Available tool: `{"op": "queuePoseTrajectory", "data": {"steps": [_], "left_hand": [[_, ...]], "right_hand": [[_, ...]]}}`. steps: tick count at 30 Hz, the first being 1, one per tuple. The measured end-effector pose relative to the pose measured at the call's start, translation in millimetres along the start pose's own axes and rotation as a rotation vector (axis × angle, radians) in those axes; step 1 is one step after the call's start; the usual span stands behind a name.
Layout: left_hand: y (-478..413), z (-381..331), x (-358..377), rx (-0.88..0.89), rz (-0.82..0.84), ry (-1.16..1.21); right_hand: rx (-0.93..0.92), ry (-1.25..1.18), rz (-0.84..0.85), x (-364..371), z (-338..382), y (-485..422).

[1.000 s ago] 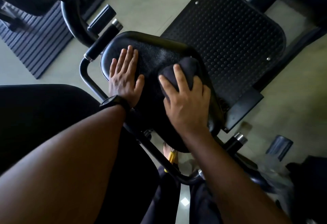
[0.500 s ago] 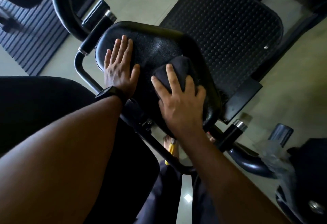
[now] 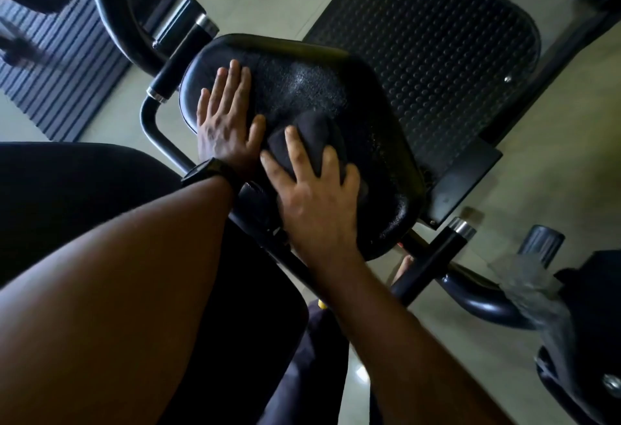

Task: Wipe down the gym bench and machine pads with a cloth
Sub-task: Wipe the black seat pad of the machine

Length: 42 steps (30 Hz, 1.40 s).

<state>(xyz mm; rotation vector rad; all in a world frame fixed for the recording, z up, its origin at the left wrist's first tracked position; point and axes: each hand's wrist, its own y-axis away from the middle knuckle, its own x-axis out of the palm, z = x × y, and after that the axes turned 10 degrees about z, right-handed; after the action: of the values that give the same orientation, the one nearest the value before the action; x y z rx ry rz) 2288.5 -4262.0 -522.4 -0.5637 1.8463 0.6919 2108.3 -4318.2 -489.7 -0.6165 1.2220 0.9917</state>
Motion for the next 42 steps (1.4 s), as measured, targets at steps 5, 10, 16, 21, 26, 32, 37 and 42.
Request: {"op": "queuePoseTrajectory", "data": {"steps": [5, 10, 16, 21, 26, 32, 37, 42], "left_hand": [[1.3, -3.1, 0.1, -0.011, -0.008, 0.013], [1.9, -4.5, -1.9, -0.017, 0.013, 0.027], [2.1, -5.4, -4.7, -0.046, 0.082, 0.03], [4.0, -14.9, -11.0, -0.147, 0.226, 0.128], [32.8, -54.6, -38.0, -0.149, 0.395, 0.151], [59.5, -147.1, -93.8, -0.16, 0.371, 0.348], [69.1, -227.7, -159.6, 0.077, 0.337, 0.35], [79.7, -306.3, -203.0, 0.33, 0.34, 0.337]], "right_hand": [[0.337, -0.024, -0.005, -18.7, -64.7, -16.5], [0.718, -0.146, -0.094, -5.5, -32.0, 35.6], [0.408, -0.09, -0.065, 14.7, 15.7, 34.2], [0.209, -0.255, 0.027, -13.8, 11.3, -15.1], [0.318, -0.318, 0.023, -64.3, -6.1, -8.5], [0.386, -0.274, -0.109, -148.2, -27.6, 7.0], [0.55, -0.193, -0.296, -252.0, -51.9, 30.9], [0.652, -0.078, -0.438, -328.0, -84.4, 76.2]]}}
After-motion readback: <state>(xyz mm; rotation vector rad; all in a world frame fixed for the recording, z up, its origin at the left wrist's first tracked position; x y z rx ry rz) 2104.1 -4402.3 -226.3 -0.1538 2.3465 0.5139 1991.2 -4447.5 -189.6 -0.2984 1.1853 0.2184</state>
